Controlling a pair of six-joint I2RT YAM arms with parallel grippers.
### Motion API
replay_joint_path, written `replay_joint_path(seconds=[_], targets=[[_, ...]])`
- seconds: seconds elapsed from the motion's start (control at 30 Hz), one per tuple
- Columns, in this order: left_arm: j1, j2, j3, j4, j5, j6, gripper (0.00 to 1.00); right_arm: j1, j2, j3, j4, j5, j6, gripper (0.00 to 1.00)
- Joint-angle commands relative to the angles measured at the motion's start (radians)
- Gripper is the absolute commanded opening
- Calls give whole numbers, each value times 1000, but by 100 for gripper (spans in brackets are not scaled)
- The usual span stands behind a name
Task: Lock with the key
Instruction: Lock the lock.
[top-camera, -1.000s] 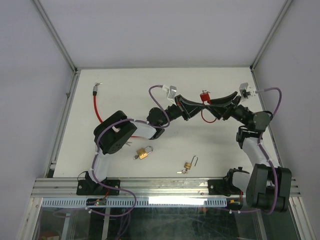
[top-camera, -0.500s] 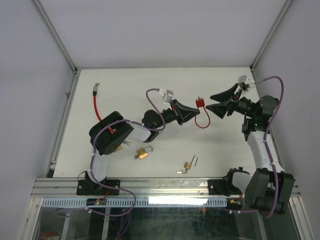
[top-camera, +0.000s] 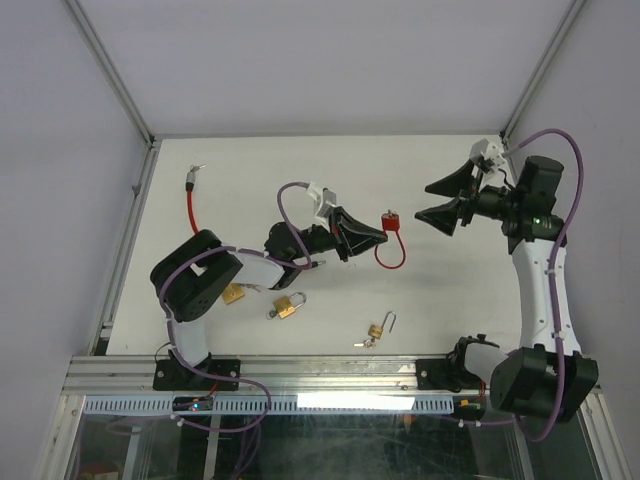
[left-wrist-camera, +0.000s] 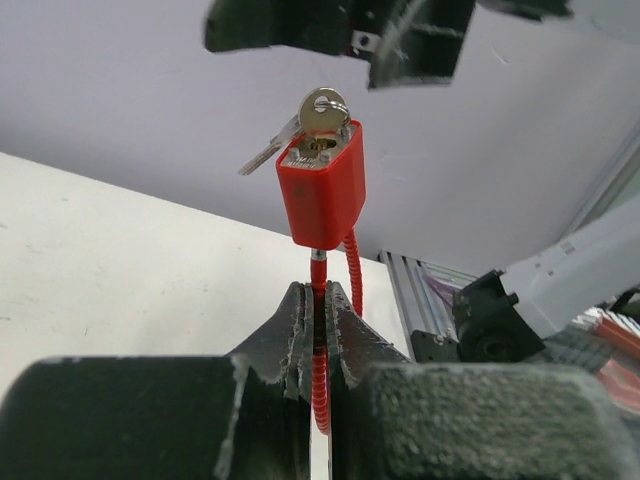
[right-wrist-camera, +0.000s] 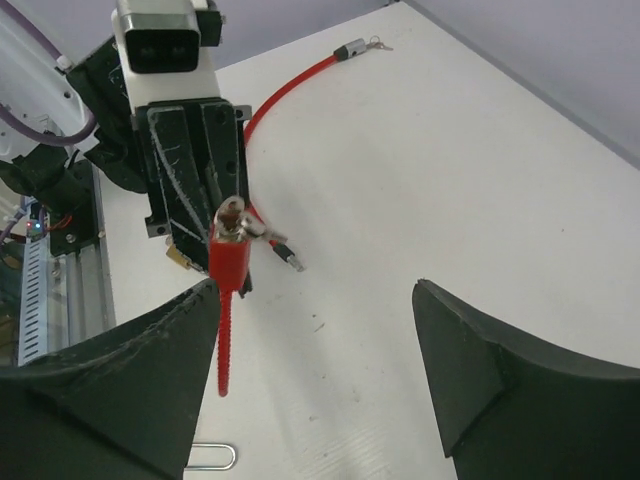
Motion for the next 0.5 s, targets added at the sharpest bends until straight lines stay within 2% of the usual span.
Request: replay_joint_path(seconds=[0.0,0.03,0.07,0.17,0.33,0.47], targets=[[4,-106,-20,-20,120,112,0,22,64,262,-664,-21,-658,83],[4,-114,-24,-44,142,123,0,27,84,343,-857,-2,-956,87],[4,-121,-26,-65,163,136,0,36,98,389,-985,26,-1104,89],[9,-140,-25,-146,224,178,0,100,134,483,-1221,145,-1391,89],[22,-174,13,-363,297,299,0,237,125,434,-1250,300,-1641,79],[30,-209,50,-573,317,440,0,354,172,469,-1250,352,-1615,68]])
